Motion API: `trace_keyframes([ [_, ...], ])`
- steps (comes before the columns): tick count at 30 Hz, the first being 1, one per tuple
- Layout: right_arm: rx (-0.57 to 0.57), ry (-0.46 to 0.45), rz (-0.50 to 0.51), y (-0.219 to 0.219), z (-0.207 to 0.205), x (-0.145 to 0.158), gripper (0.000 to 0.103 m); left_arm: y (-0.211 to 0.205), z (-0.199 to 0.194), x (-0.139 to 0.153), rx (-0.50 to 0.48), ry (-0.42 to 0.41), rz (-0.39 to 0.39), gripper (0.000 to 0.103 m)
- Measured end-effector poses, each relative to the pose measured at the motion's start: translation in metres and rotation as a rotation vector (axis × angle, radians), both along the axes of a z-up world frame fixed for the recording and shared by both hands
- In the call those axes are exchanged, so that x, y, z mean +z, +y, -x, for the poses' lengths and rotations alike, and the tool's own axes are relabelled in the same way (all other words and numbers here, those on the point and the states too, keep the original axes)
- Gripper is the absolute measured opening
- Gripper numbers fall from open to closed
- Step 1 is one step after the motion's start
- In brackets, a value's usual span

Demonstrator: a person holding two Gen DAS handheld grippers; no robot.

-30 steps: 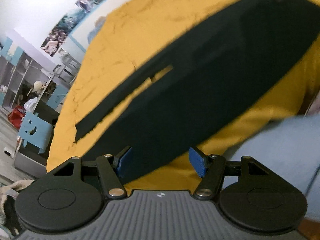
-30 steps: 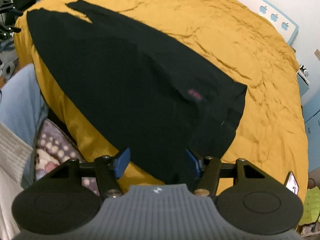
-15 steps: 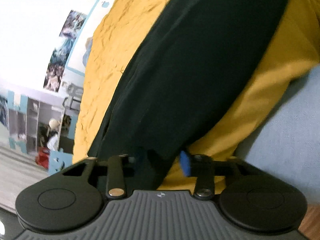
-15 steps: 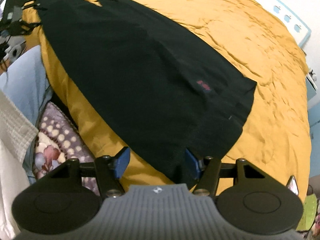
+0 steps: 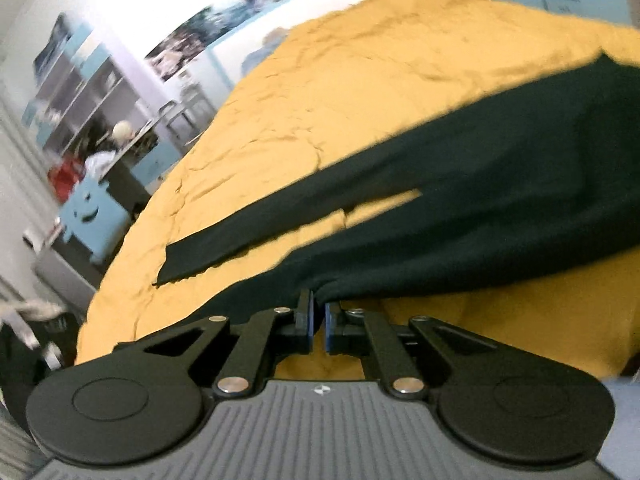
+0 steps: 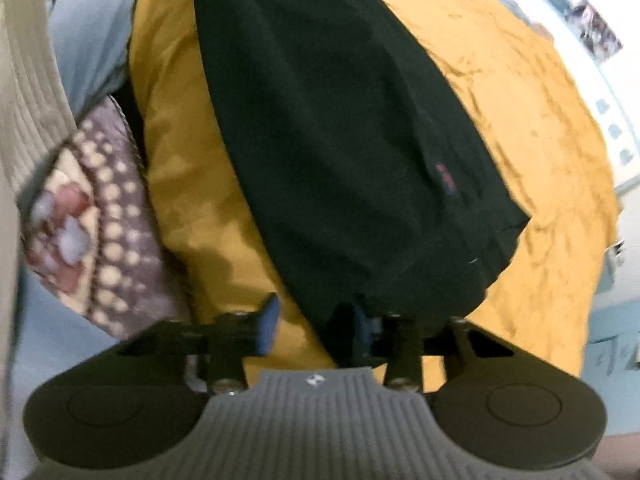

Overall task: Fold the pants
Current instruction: 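Lift the trouser hem with both grippers and fold it over toward the waistband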

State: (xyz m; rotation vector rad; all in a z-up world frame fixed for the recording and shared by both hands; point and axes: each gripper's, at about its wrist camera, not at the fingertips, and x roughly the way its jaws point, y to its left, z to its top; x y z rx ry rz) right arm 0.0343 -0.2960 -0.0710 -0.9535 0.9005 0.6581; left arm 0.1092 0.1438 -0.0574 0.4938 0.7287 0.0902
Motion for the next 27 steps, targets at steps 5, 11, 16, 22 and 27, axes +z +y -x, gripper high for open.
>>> trace_keyframes([
  [5, -0.042, -0.021, -0.104, -0.007, -0.014, 0.034, 0.0, 0.007, -0.017, 0.024, 0.063, -0.016, 0.094, 0.004],
  [11, -0.108, -0.121, -0.206, -0.016, -0.049, 0.092, 0.0, 0.007, -0.042, 0.054, 0.113, -0.059, 0.166, 0.004],
  [16, -0.174, -0.188, -0.245, -0.02, -0.097, 0.124, 0.0, 0.007, -0.083, 0.071, 0.136, -0.075, 0.171, 0.003],
  [22, -0.251, -0.198, -0.234, -0.023, -0.169, 0.128, 0.0, 0.002, -0.144, 0.069, 0.14, -0.037, 0.158, 0.003],
  [27, -0.297, -0.153, -0.241, -0.025, -0.23, 0.102, 0.0, -0.007, -0.193, 0.041, 0.142, 0.059, 0.124, 0.003],
])
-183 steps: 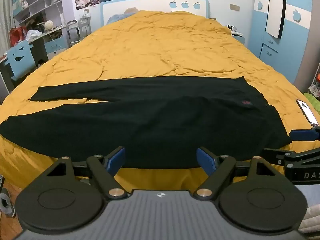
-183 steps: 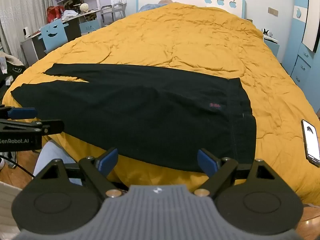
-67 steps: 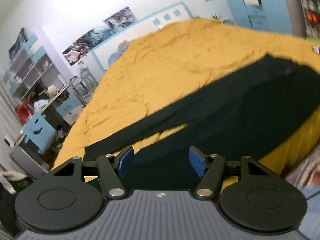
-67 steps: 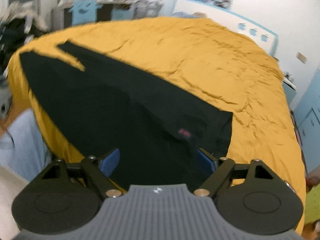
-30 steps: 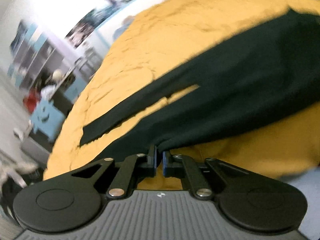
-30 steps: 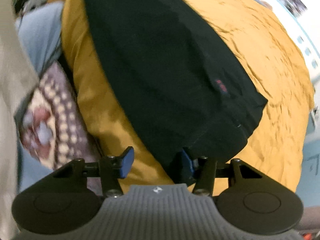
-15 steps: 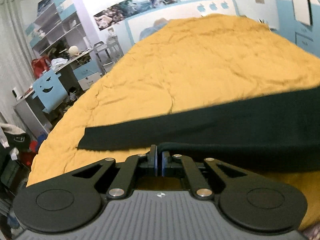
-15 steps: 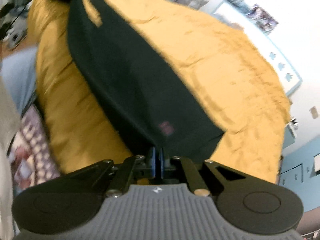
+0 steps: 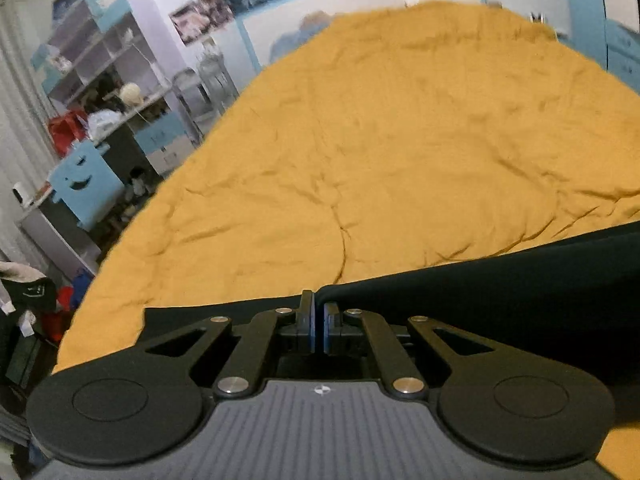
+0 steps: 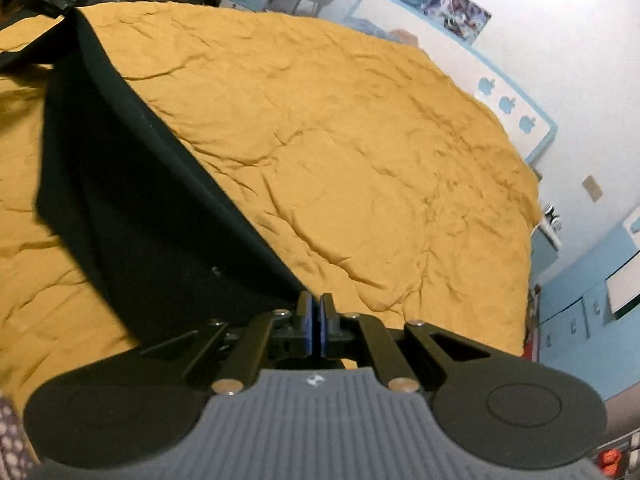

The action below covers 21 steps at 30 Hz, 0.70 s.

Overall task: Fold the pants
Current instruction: 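Lift the trouser hem with both grippers and fold it over toward the waistband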

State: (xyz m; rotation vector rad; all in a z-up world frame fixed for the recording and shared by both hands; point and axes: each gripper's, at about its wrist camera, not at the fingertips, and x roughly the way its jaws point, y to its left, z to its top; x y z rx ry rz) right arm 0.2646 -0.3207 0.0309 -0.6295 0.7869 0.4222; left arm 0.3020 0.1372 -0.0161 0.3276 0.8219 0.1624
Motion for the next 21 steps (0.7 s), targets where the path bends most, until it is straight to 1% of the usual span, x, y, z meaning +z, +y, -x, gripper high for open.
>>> trace_keyframes([
  [4, -0.022, 0.05, 0.003, -0.001, -0.041, -0.035, 0.0, 0.001, -0.029, -0.023, 0.005, 0.073, 0.001, 0.003],
  [8, -0.041, 0.081, -0.003, -0.003, -0.071, -0.07, 0.0, -0.002, -0.051, -0.047, 0.009, 0.135, -0.022, 0.003],
  [10, -0.053, 0.1, -0.01, -0.003, -0.086, -0.086, 0.0, -0.001, -0.06, -0.059, 0.017, 0.159, -0.023, 0.003],
  [15, -0.09, 0.167, -0.014, -0.001, -0.11, -0.116, 0.0, 0.001, -0.072, -0.075, 0.023, 0.19, -0.006, 0.004],
  [18, -0.109, 0.185, -0.02, -0.002, -0.119, -0.127, 0.0, 0.003, -0.078, -0.081, 0.033, 0.193, 0.028, 0.004],
  [21, -0.136, 0.201, -0.039, -0.004, -0.124, -0.133, 0.0, 0.013, -0.083, -0.083, 0.089, 0.186, 0.122, 0.004],
])
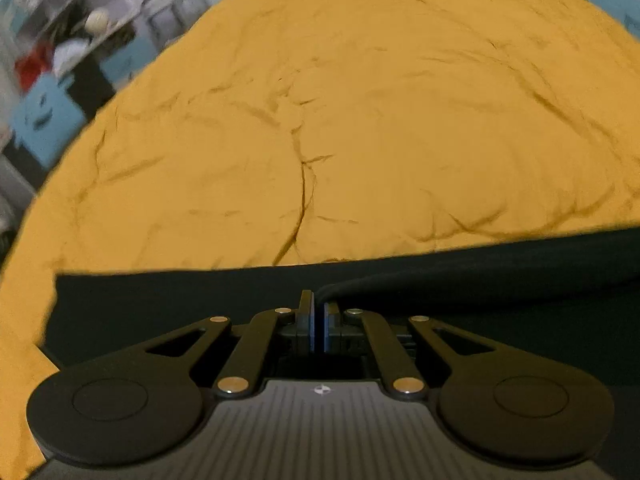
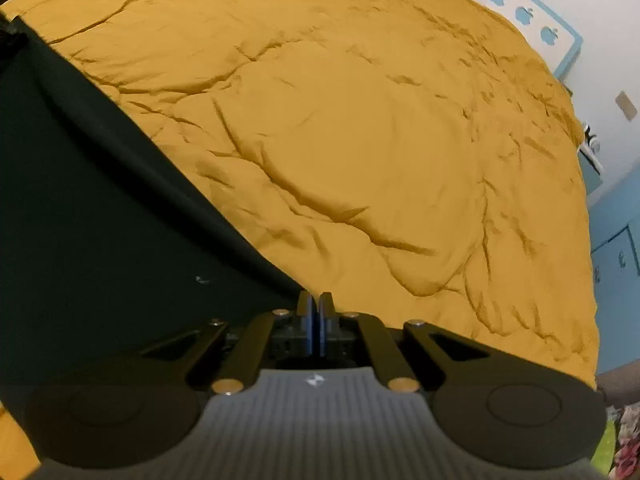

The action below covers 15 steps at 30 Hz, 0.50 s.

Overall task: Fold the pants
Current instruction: 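Lift the trouser hem with both grippers and fold it over toward the waistband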

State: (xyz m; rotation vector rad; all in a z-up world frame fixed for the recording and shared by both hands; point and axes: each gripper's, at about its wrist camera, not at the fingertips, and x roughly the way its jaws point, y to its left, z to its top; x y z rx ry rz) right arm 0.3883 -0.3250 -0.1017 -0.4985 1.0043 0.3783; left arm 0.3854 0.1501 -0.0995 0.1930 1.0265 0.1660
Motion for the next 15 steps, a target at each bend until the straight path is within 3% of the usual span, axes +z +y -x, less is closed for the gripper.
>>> trace_keyframes([
  [3, -0.05, 0.017, -0.04, -0.006, -0.006, -0.005, 0.0, 0.008, -0.004, -0.001, 0.067, -0.014, 0.068, 0.004],
  [11, -0.146, 0.04, -0.095, -0.011, -0.014, -0.022, 0.0, 0.001, -0.011, -0.011, 0.104, -0.053, 0.07, 0.004],
  [15, -0.208, 0.027, -0.151, -0.018, -0.014, -0.017, 0.0, 0.008, -0.006, 0.002, 0.166, -0.124, 0.152, 0.004],
])
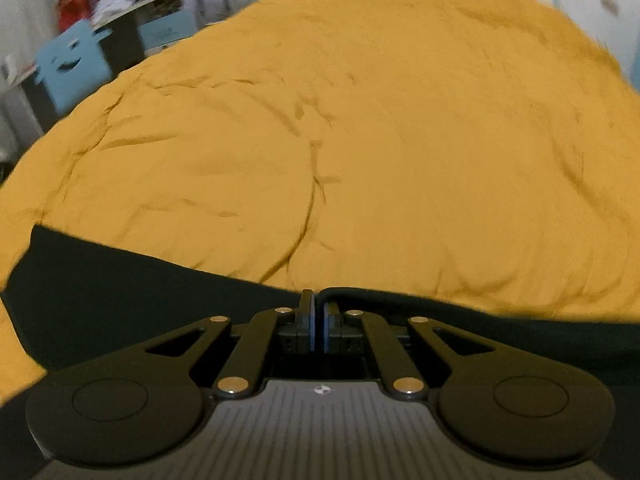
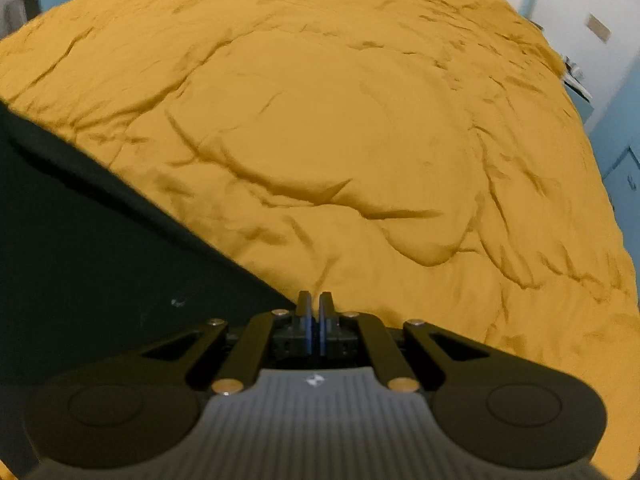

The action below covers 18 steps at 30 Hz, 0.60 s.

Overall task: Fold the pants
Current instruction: 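Lift the trouser hem with both grippers and fold it over toward the waistband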

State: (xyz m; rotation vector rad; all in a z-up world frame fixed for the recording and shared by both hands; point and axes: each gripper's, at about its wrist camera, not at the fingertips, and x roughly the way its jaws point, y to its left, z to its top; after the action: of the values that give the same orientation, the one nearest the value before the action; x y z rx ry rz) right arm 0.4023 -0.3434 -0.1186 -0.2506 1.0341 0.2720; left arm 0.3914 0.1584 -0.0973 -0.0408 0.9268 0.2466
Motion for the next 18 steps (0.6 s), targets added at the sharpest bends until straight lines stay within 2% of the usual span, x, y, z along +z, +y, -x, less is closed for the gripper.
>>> trace_keyframes([
  [2, -0.024, -0.003, -0.022, -0.005, 0.001, 0.003, 0.0, 0.002, 0.0, 0.004, 0.0, -0.016, 0.011, 0.004],
  [4, -0.03, 0.003, -0.03, -0.006, 0.0, 0.0, 0.0, -0.001, -0.005, -0.001, -0.019, 0.022, -0.018, 0.005],
  [6, -0.036, 0.01, -0.027, -0.004, -0.001, -0.005, 0.0, -0.005, -0.012, -0.008, -0.011, 0.071, -0.061, 0.022],
  [10, -0.052, -0.008, -0.041, -0.006, 0.001, -0.001, 0.002, -0.007, -0.003, 0.002, 0.007, 0.02, -0.07, 0.029],
  [12, -0.057, -0.035, -0.035, -0.008, 0.006, 0.006, 0.025, -0.011, 0.004, 0.012, -0.002, -0.016, -0.102, 0.04],
  [16, -0.071, -0.095, -0.034, -0.015, 0.026, 0.025, 0.03, -0.018, 0.018, 0.031, -0.038, -0.078, -0.127, 0.045],
  [18, -0.096, -0.11, -0.054, -0.022, 0.038, 0.034, 0.031, -0.021, 0.025, 0.039, -0.056, -0.135, -0.119, 0.059],
])
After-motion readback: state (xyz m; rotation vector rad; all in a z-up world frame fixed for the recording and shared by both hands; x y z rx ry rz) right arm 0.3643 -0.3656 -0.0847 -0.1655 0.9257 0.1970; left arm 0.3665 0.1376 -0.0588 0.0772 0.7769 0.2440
